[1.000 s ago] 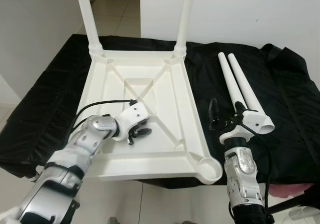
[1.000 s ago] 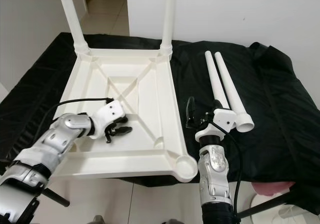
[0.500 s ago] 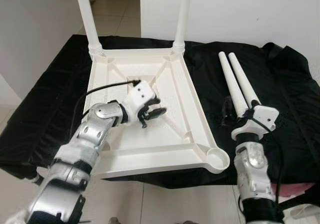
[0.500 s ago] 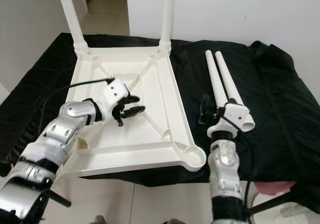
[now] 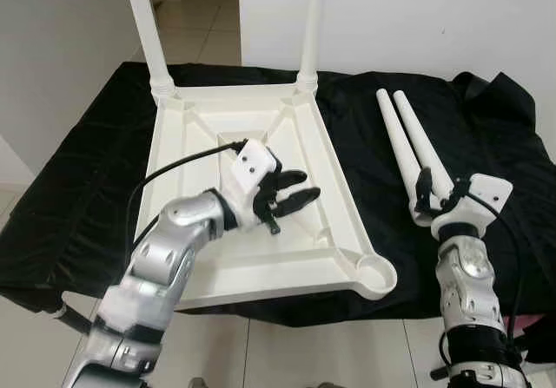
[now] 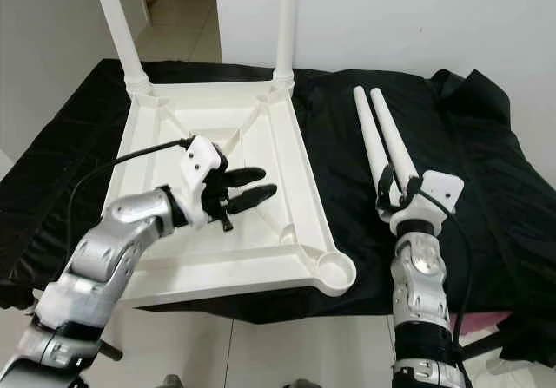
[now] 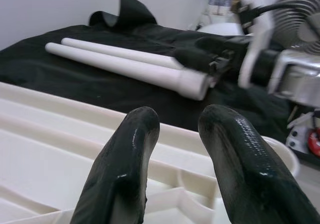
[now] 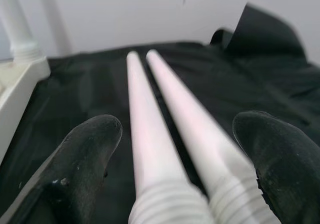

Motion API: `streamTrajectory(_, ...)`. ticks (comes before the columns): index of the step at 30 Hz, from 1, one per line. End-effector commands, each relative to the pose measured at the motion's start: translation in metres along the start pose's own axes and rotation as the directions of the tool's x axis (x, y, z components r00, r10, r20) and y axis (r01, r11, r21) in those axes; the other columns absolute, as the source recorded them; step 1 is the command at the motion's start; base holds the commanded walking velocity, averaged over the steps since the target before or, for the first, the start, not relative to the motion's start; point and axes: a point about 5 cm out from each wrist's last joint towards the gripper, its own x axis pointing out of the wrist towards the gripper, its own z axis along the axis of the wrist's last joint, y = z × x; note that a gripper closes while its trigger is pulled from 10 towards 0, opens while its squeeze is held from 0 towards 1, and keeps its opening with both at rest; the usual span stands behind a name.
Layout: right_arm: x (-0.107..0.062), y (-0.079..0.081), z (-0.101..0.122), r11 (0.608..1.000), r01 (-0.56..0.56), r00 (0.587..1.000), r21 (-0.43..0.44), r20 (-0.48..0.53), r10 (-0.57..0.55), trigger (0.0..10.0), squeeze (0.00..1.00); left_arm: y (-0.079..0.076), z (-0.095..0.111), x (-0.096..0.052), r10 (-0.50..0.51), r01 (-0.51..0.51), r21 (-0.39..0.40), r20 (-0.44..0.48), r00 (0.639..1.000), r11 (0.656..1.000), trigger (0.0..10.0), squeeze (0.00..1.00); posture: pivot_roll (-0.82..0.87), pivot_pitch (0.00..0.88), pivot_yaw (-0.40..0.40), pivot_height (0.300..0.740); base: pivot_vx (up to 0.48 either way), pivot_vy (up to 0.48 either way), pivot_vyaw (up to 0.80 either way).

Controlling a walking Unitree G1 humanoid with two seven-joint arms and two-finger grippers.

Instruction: Building children table

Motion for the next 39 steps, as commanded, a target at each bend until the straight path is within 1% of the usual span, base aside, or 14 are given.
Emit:
streamTrajectory(1, 0.001, 0.000, -0.006, 1.000, -0.014, 0.999, -0.001, -0.040, 0.014, 10.0, 0.00, -0.006, 0.002, 0.001, -0.022, 0.022, -0.013, -0.005, 1.000, 1.000, 10.0, 0.00, -0.01, 0.000, -0.030, 0.740, 0.000, 0.000, 0.00)
streamTrajectory(2, 0.002, 0.001, -0.012, 0.999, -0.050, 0.997, -0.003, -0.065, 0.050, 10.0, 0.00, -0.014, -0.006, 0.005, -0.038, 0.038, -0.018, -0.031, 0.999, 0.999, 10.0, 0.00, -0.01, 0.000, -0.032, 0.740, 0.000, 0.000, 0.00)
streamTrajectory(3, 0.002, 0.002, -0.014, 0.998, -0.068, 0.995, 0.003, -0.072, 0.068, 10.0, 0.00, -0.017, -0.009, 0.007, -0.043, 0.042, -0.018, -0.043, 0.998, 0.999, 10.0, 0.00, -0.01, 0.000, -0.032, 0.740, 0.000, 0.000, 0.00)
streamTrajectory(4, 0.002, 0.002, -0.014, 0.998, -0.068, 0.995, 0.003, -0.072, 0.068, 10.0, 0.00, -0.017, -0.009, 0.007, -0.043, 0.042, -0.018, -0.043, 0.998, 0.999, 10.0, 0.00, -0.01, 0.000, -0.032, 0.740, 0.000, 0.000, 0.00)
streamTrajectory(6, 0.004, 0.006, -0.017, 0.993, -0.115, 0.989, 0.004, -0.087, 0.115, 10.0, 0.00, -0.023, -0.011, 0.011, -0.053, 0.051, -0.034, -0.049, 0.997, 0.998, 10.0, 0.00, -0.01, 0.000, -0.031, 0.740, 0.000, 0.000, 0.00)
streamTrajectory(9, 0.007, 0.010, -0.020, 0.988, -0.152, 0.983, -0.002, -0.105, 0.151, 10.0, 0.00, -0.027, -0.011, 0.014, -0.060, 0.058, -0.050, -0.040, 0.997, 0.997, 10.0, 0.00, -0.02, 0.000, -0.028, 0.740, 0.000, 0.000, 0.00)
streamTrajectory(15, 0.014, 0.012, -0.023, 0.988, -0.157, 0.980, -0.002, -0.128, 0.156, 10.0, 0.00, -0.025, -0.009, 0.013, -0.047, 0.044, -0.057, -0.047, 0.998, 0.997, 10.0, 0.00, -0.02, 0.000, -0.031, 0.740, 0.000, 0.000, 0.00)
streamTrajectory(21, 0.015, 0.014, -0.031, 0.986, -0.167, 0.974, 0.001, -0.156, 0.165, 10.0, 0.00, -0.021, -0.007, 0.011, -0.019, 0.016, -0.049, -0.054, 0.998, 0.999, 10.0, 0.00, -0.01, 0.000, -0.032, 0.740, 0.000, 0.000, 0.00)
streamTrajectory(24, 0.015, 0.014, -0.033, 0.986, -0.167, 0.973, 0.007, -0.159, 0.166, 10.0, 0.00, -0.021, -0.006, 0.011, -0.016, 0.013, -0.050, -0.054, 0.998, 0.999, 10.0, 0.00, -0.01, 0.000, -0.033, 0.740, 0.000, 0.000, 0.00)
streamTrajectory(27, 0.014, 0.017, -0.040, 0.987, -0.160, 0.971, 0.020, -0.178, 0.161, 10.0, 0.00, -0.022, -0.005, 0.012, -0.011, 0.008, -0.052, -0.050, 0.999, 0.999, 10.0, 0.00, -0.01, 0.000, -0.031, 0.740, 0.000, 0.000, 0.00)
streamTrajectory(37, 0.015, 0.023, -0.044, 0.989, -0.149, 0.973, 0.025, -0.172, 0.151, 10.0, 0.00, -0.022, -0.005, 0.011, -0.010, 0.007, -0.058, -0.055, 0.998, 0.998, 10.0, 0.00, -0.01, 0.000, -0.024, 0.740, 0.000, 0.000, 0.00)
streamTrajectory(38, 0.015, 0.023, -0.047, 0.990, -0.142, 0.972, 0.016, -0.189, 0.143, 0.0, 0.00, -0.021, -0.005, 0.010, -0.006, 0.003, -0.057, -0.057, 0.998, 0.998, 10.0, 0.00, -0.01, 0.000, -0.023, 0.740, 0.000, 0.000, 0.00)
streamTrajectory(39, 0.015, 0.023, -0.047, 0.990, -0.142, 0.972, 0.016, -0.189, 0.143, 0.0, 0.00, -0.021, -0.005, 0.010, -0.006, 0.003, -0.057, -0.057, 0.998, 0.998, 10.0, 0.00, -0.01, 0.000, -0.023, 0.740, 0.000, 0.000, 0.00)
